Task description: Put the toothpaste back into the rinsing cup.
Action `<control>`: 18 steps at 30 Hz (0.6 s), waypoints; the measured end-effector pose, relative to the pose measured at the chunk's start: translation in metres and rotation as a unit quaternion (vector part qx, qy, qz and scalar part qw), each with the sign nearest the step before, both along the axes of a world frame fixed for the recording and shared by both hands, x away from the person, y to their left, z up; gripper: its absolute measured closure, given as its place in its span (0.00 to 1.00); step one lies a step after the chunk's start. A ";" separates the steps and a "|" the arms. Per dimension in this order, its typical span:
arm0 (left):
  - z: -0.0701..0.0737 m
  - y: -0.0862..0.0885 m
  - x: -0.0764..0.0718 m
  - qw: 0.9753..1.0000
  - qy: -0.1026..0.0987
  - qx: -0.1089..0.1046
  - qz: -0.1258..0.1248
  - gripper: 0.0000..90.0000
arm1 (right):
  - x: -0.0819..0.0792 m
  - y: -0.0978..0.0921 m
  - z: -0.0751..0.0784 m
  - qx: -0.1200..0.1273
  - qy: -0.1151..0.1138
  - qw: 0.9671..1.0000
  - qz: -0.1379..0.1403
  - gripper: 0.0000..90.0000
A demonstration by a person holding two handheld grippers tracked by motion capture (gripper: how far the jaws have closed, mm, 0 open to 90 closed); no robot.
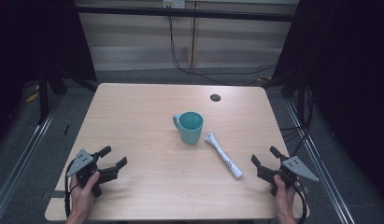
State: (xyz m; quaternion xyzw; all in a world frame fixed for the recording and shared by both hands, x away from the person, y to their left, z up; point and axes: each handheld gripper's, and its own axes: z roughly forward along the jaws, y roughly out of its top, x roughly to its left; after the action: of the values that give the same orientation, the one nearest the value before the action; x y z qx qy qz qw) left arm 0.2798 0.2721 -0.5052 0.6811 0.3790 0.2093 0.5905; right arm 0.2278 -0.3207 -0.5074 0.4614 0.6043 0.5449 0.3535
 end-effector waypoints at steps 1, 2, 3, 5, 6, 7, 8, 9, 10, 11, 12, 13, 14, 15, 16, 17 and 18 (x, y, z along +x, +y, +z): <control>0.000 0.000 0.000 1.000 0.000 0.000 0.000 0.17 | 0.000 0.000 0.000 0.000 0.000 1.000 0.000 0.15; 0.000 0.000 0.000 1.000 0.000 0.001 0.000 0.17 | 0.000 0.000 0.000 -0.001 0.000 1.000 -0.002 0.16; 0.000 0.000 0.000 1.000 0.000 0.001 0.000 0.17 | 0.000 0.000 0.000 -0.001 0.000 1.000 -0.002 0.16; 0.000 0.001 0.001 1.000 0.002 0.000 0.000 0.17 | 0.001 0.001 0.000 -0.001 0.007 1.000 -0.010 0.16; 0.000 0.001 0.001 1.000 0.003 -0.002 -0.002 0.17 | 0.002 0.001 0.000 0.000 0.009 1.000 -0.012 0.17; 0.000 0.001 0.001 1.000 0.003 -0.002 -0.002 0.17 | 0.002 0.001 0.000 -0.001 0.011 1.000 -0.013 0.17; 0.000 0.001 0.001 1.000 0.003 -0.004 0.000 0.17 | 0.002 0.000 0.001 0.001 0.012 1.000 -0.014 0.17; 0.000 0.001 0.001 1.000 0.003 -0.004 0.000 0.17 | 0.002 0.000 0.001 0.001 0.013 1.000 -0.014 0.17; 0.000 0.001 0.001 1.000 0.003 -0.003 -0.001 0.17 | 0.002 0.000 0.001 0.001 0.012 1.000 -0.013 0.17; 0.000 0.001 0.001 1.000 0.003 -0.003 -0.001 0.17 | 0.002 0.000 0.001 0.001 0.012 1.000 -0.013 0.17; 0.000 0.001 0.001 1.000 0.002 -0.002 -0.002 0.17 | 0.002 0.001 0.001 -0.001 0.011 1.000 -0.015 0.17; 0.000 0.001 0.001 1.000 0.002 -0.002 -0.002 0.17 | 0.002 0.001 0.001 -0.002 0.011 1.000 -0.014 0.17; 0.000 0.001 0.001 1.000 0.002 -0.001 0.001 0.17 | 0.002 0.001 0.001 -0.002 0.011 1.000 -0.014 0.17; 0.000 0.001 0.001 1.000 0.001 -0.002 0.000 0.17 | 0.002 0.001 0.000 -0.003 0.010 1.000 -0.017 0.17; 0.000 0.001 0.000 1.000 0.000 0.000 0.000 0.17 | 0.001 0.003 0.001 -0.009 0.010 1.000 -0.016 0.17; 0.000 0.001 0.000 1.000 0.000 0.000 0.000 0.17 | 0.001 0.004 0.001 -0.011 0.010 1.000 -0.015 0.16; 0.000 0.001 0.000 1.000 0.000 0.000 0.000 0.17 | 0.001 0.004 0.001 -0.013 0.013 1.000 -0.012 0.15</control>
State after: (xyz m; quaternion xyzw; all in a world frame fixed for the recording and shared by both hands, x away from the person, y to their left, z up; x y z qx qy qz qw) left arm 0.2803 0.2731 -0.5052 0.6811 0.3791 0.2091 0.5904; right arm 0.2285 -0.3169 -0.5065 0.4713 0.6099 0.5269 0.3583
